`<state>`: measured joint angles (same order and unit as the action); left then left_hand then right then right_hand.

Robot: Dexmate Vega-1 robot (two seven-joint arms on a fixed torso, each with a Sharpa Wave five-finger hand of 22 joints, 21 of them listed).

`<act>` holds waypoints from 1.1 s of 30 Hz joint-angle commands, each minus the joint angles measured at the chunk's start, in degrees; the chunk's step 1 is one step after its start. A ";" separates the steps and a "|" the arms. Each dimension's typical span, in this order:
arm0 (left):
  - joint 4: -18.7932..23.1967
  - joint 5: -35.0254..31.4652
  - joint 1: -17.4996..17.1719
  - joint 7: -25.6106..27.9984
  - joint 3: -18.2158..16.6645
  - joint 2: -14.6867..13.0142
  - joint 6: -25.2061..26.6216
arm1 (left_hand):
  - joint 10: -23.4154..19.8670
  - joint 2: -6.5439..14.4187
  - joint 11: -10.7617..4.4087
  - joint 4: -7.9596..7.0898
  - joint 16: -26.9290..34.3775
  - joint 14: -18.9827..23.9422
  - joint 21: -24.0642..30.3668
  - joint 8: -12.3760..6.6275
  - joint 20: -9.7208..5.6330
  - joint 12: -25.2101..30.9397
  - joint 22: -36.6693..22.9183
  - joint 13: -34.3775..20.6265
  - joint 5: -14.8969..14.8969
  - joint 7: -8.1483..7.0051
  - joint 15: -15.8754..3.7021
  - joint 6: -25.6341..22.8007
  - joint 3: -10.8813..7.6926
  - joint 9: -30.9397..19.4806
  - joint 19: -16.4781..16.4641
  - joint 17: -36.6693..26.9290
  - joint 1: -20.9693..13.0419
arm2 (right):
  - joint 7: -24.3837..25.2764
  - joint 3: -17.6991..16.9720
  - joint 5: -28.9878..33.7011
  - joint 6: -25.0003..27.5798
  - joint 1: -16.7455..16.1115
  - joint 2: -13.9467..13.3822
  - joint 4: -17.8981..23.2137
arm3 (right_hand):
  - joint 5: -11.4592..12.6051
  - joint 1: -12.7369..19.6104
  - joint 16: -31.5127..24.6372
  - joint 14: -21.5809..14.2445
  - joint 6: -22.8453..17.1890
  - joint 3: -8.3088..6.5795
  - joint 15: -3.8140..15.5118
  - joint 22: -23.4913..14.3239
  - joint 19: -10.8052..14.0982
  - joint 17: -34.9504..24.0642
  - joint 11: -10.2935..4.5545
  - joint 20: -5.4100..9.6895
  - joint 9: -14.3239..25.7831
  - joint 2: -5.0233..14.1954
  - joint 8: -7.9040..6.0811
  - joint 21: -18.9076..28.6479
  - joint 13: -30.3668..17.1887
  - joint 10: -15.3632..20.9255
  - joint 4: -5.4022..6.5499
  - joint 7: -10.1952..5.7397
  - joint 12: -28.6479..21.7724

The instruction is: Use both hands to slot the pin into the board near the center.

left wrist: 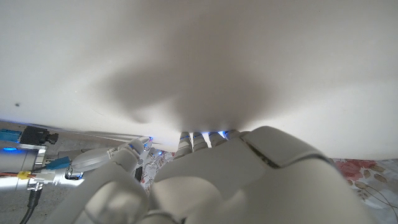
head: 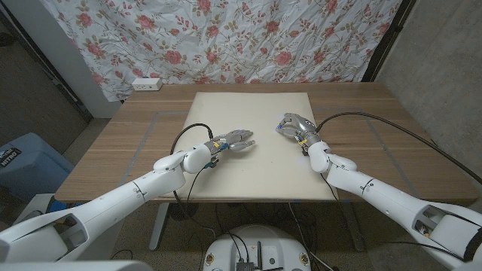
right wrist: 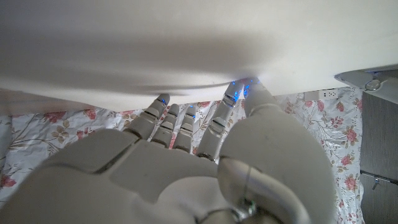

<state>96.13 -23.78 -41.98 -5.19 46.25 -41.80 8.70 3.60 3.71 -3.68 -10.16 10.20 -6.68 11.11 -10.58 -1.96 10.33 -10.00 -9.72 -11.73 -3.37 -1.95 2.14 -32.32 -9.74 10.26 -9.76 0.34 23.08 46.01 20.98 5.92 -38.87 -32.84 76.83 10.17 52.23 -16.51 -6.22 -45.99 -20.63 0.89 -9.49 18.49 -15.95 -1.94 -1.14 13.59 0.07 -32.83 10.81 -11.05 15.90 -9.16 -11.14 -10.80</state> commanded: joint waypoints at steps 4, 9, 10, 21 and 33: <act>0.31 0.20 -0.36 0.34 -0.09 -0.18 0.15 | -0.29 6.93 0.10 -0.04 0.26 0.16 0.34 -0.22 -7.09 0.23 -0.10 -0.16 -0.29 -0.23 -1.84 -0.39 -0.41 -0.15 1.68 -0.29 -0.67 | -0.86 -0.28 -0.23 -0.84 -0.25 -0.55 0.49 | -0.10 -0.73 0.33 0.55 2.32 0.58 -0.71 -0.27 -0.07 -0.21 0.59 -0.62 -0.06 -1.75 0.97 -0.04 -0.30 -1.30 0.03 0.21 0.17; 0.41 0.23 -0.38 0.30 -0.13 -0.27 0.16 | -0.25 6.92 0.22 -0.05 0.26 0.16 0.34 -0.21 -7.05 0.21 -0.10 -0.16 -0.28 -0.19 -1.82 -0.40 -0.51 -0.16 1.66 -0.30 -0.66 | -0.86 -0.45 -0.25 -0.94 -0.36 -0.61 0.64 | -0.03 -1.15 0.56 0.98 3.94 0.85 -1.04 -0.27 -0.27 -0.24 0.92 -0.81 -0.16 -2.20 1.61 -0.04 -0.33 -2.12 0.12 0.52 0.23; 0.36 0.31 -0.34 0.23 -0.13 -0.27 0.08 | -0.25 6.92 0.17 -0.06 0.27 0.19 0.34 -0.21 -7.05 0.21 -0.10 -0.16 -0.28 -0.18 -1.81 -0.40 -0.52 -0.16 1.65 -0.30 -0.66 | -0.91 -0.44 -0.24 -1.13 -0.35 -0.67 0.61 | -0.01 -1.19 0.58 1.02 4.28 0.86 -1.04 -0.27 -0.29 -0.25 0.96 -0.83 -0.17 -2.21 1.75 -0.04 -0.34 -2.22 0.13 0.55 0.22; -0.20 0.45 0.06 -0.04 -0.07 -0.17 -0.34 | -0.28 6.92 0.11 -0.08 0.25 0.13 0.36 -0.20 -7.03 0.22 -0.10 -0.17 -0.27 -0.23 -1.84 -0.42 -0.72 -0.16 1.57 -0.31 -0.64 | -2.04 -0.61 -0.61 -2.20 -0.08 -0.97 0.43 | 0.03 -1.86 0.81 1.42 6.19 1.21 -1.59 -0.28 -0.75 -0.31 1.50 -1.25 -0.28 -2.78 2.48 -0.11 -0.39 -3.26 0.27 0.81 0.26; -0.57 0.54 0.34 -0.25 -0.01 -0.10 -0.51 | -0.26 6.92 0.07 -0.09 0.25 0.13 0.34 -0.19 -6.99 0.20 -0.10 -0.17 -0.25 -0.20 -1.81 -0.45 -0.93 -0.17 1.56 -0.32 -0.63 | -3.85 -0.76 -1.15 -3.13 0.52 -1.33 0.08 | 0.13 -3.13 1.58 3.02 9.44 1.78 -2.56 -0.31 -2.09 -0.42 2.19 -1.93 -0.43 -3.61 3.73 -0.31 -0.47 -5.50 0.55 1.59 0.40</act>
<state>95.85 -23.37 -41.90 -5.19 46.19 -41.98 8.38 3.61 3.71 -3.68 -10.33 9.99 -6.68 11.32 -10.58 -1.84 10.32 -9.97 -9.76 -11.73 -3.37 -1.95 2.15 -32.75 -9.71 10.15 -10.12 0.34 20.75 45.46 20.37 3.70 -38.83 -33.81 77.27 10.18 50.06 -15.18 -3.73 -37.10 -19.13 -1.57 -9.51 16.86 -16.10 0.01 -2.77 12.99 -3.32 -29.43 10.76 -11.35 11.11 -8.77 -9.61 -10.58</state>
